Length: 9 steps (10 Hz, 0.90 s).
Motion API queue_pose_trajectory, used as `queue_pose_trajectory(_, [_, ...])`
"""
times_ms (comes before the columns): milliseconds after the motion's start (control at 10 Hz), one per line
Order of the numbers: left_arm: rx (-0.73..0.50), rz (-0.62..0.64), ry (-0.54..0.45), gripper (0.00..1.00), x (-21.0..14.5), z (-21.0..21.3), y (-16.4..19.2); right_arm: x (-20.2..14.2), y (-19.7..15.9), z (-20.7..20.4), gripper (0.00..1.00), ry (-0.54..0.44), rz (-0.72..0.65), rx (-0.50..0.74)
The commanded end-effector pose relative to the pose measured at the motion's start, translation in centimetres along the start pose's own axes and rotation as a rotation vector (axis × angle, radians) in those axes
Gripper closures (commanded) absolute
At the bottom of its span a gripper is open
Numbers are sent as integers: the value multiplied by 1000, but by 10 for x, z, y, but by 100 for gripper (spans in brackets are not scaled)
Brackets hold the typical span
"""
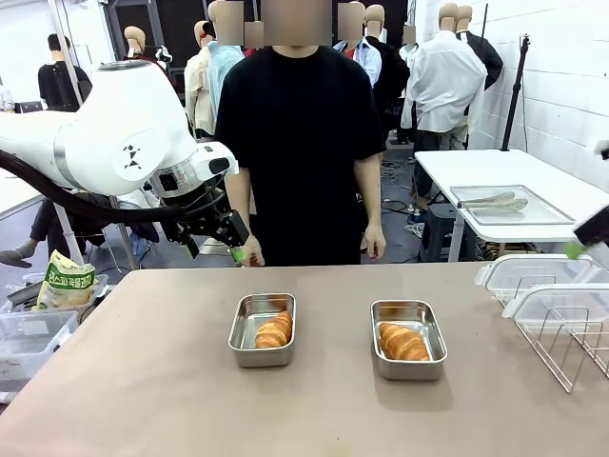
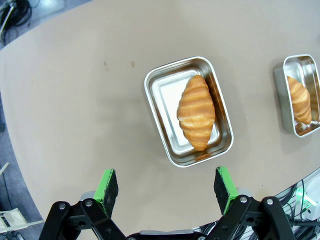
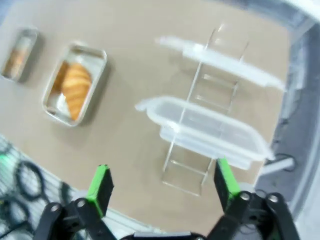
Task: Place the bread in airtight containers.
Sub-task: Pick up one Airtight Container lid and hand it to the human.
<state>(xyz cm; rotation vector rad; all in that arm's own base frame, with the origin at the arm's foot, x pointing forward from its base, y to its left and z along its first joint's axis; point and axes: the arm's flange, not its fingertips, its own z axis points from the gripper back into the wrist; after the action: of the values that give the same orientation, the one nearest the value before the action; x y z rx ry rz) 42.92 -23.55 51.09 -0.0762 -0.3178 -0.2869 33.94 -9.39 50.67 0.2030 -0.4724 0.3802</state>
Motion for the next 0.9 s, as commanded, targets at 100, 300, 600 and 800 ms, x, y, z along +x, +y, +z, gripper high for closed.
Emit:
queue_pose_trajectory(100, [0, 10, 0, 0, 0, 0, 1, -48, 0, -10, 0, 60, 299, -31])
queue_pose_trajectory(300, [0, 10, 0, 0, 0, 0, 1, -41, 1, -3, 0, 54, 392, -50])
queue_pose_trajectory(600, [0, 10, 0, 0, 0, 0, 1, -19, -14, 7, 0, 82, 344, -24])
queue_pose_trajectory(800, [0, 10, 0, 0, 0, 0, 1, -17, -11, 11, 0, 71, 367, -34])
